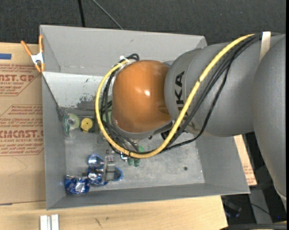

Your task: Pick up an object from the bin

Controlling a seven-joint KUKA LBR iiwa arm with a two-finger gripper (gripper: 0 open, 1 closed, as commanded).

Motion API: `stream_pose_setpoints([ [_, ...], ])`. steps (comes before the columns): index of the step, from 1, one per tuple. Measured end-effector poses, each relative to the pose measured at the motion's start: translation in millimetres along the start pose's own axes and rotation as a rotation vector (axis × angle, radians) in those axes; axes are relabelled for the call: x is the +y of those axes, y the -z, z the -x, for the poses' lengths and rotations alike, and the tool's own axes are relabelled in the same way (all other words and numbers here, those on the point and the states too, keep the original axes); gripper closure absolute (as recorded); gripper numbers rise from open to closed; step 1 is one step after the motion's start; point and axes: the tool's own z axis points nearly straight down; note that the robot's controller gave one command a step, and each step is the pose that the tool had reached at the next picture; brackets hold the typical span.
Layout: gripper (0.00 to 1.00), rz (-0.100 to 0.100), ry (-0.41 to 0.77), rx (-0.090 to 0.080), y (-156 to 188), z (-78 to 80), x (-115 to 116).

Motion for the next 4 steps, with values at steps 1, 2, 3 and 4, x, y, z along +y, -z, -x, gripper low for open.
stream_pose_setpoints([
  [1, 0.00, 0.002, 0.370, -0.021, -133.3, 6.8, 47.4],
  [2, 0.00, 0.002, 0.062, -0.010, -103.1, 18.5, 43.7],
  [3, 0.00, 0.002, -0.062, -0.009, -103.7, 37.1, 49.1],
  [4, 0.00, 0.001, -0.137, -0.004, -135.4, 24.2, 46.0],
])
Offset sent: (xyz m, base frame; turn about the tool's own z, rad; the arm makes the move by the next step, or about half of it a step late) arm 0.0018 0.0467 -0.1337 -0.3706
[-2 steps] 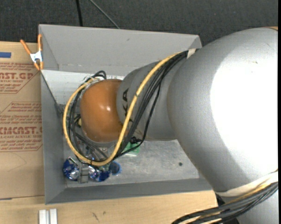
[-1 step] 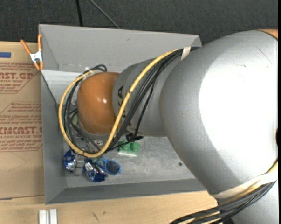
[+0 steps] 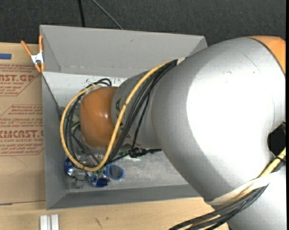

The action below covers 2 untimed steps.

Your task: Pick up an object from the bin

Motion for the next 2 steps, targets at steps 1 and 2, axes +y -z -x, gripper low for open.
stream_pose_setpoints([
  [1, 0.00, 0.001, 0.000, 0.001, -0.5, -0.2, 0.2],
  [2, 1.00, 0.003, -0.001, -0.002, 1.3, 1.2, 0.6],
])
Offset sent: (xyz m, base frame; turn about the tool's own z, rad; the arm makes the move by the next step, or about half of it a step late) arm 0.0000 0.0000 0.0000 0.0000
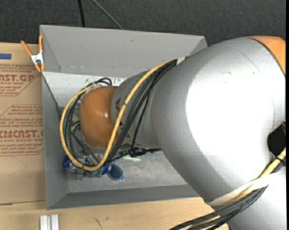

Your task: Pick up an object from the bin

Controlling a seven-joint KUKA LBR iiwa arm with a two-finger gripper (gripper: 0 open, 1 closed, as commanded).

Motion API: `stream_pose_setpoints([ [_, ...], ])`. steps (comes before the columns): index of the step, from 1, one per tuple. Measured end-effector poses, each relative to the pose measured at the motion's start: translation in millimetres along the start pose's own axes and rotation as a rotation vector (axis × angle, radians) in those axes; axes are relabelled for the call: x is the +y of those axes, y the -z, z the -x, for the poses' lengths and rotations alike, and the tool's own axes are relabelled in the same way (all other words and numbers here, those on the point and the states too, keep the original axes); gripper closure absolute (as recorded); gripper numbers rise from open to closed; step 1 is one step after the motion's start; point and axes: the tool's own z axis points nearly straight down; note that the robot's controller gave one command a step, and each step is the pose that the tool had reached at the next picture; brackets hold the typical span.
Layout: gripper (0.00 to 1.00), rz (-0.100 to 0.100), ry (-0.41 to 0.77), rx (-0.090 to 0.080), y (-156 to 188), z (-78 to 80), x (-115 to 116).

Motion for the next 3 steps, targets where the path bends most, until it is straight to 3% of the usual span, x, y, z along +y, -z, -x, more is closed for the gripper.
stream_pose_setpoints([
  [2, 1.00, 0.000, 0.000, -0.002, 47.9, 0.5, 1.0],
  [3, 1.00, 0.003, 0.001, -0.007, 119.2, 1.9, 2.4],
])
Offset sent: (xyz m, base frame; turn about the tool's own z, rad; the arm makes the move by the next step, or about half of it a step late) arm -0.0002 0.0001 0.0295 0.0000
